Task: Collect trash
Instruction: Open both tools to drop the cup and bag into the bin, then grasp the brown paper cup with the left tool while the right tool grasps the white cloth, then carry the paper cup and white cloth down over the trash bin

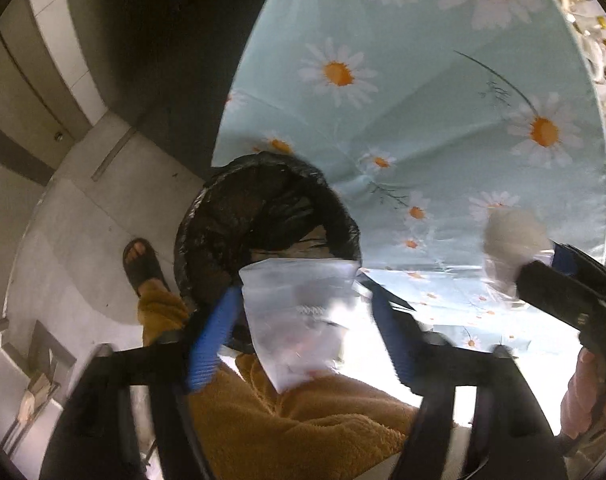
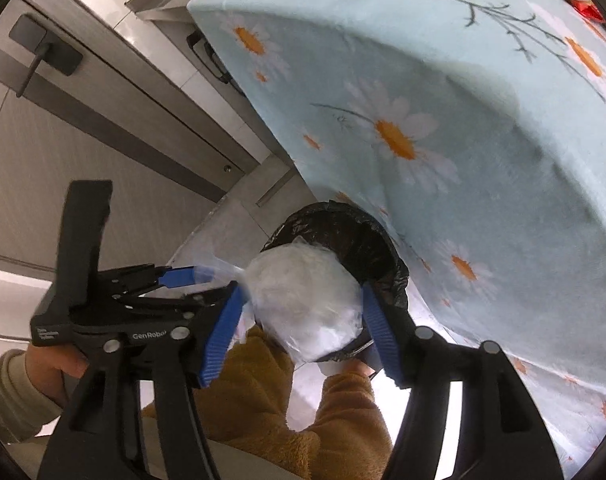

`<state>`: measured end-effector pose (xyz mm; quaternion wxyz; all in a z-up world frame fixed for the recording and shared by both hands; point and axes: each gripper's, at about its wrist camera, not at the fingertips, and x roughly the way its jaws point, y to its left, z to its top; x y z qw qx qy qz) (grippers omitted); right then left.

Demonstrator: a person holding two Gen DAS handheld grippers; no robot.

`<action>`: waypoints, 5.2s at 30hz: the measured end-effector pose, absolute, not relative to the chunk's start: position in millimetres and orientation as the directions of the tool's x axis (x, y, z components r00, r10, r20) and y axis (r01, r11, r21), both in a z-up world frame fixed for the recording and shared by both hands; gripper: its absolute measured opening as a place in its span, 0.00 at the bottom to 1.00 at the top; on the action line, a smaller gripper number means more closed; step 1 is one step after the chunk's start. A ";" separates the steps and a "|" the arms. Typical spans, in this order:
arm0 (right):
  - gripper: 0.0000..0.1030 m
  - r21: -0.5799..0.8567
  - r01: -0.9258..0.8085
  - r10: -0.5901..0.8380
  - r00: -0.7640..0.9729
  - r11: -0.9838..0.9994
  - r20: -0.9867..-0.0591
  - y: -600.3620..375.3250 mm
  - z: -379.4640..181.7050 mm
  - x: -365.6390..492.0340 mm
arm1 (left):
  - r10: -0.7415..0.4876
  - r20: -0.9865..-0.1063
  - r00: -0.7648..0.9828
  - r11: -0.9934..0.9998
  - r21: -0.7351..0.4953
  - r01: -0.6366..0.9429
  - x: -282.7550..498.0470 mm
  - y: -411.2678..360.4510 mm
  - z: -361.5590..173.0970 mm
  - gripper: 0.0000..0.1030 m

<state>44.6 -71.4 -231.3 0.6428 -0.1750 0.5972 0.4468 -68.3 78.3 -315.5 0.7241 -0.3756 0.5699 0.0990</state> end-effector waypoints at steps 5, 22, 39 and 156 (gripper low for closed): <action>0.67 0.316 -0.767 0.377 -0.105 0.558 -0.920 -76.0 -226.4 50.9 | -0.277 -0.902 0.331 0.692 -0.427 -0.583 -70.0 85.6 -315.7 0.72; 0.67 0.325 -0.758 0.418 -0.077 0.565 -0.905 -88.2 -209.9 56.0 | -0.236 -0.901 0.364 0.717 -0.414 -0.560 -69.0 82.8 -290.1 0.72; 0.67 0.371 -0.600 0.543 0.129 0.709 -0.830 -118.3 -132.4 104.5 | -0.220 -0.843 0.490 0.905 -0.365 -0.220 -3.4 96.6 -150.8 0.72; 0.22 0.425 -0.570 0.589 0.131 0.703 -0.798 -89.8 -113.1 38.2 | -0.247 -0.798 0.550 0.943 -0.328 -0.052 -15.2 86.9 -114.3 0.49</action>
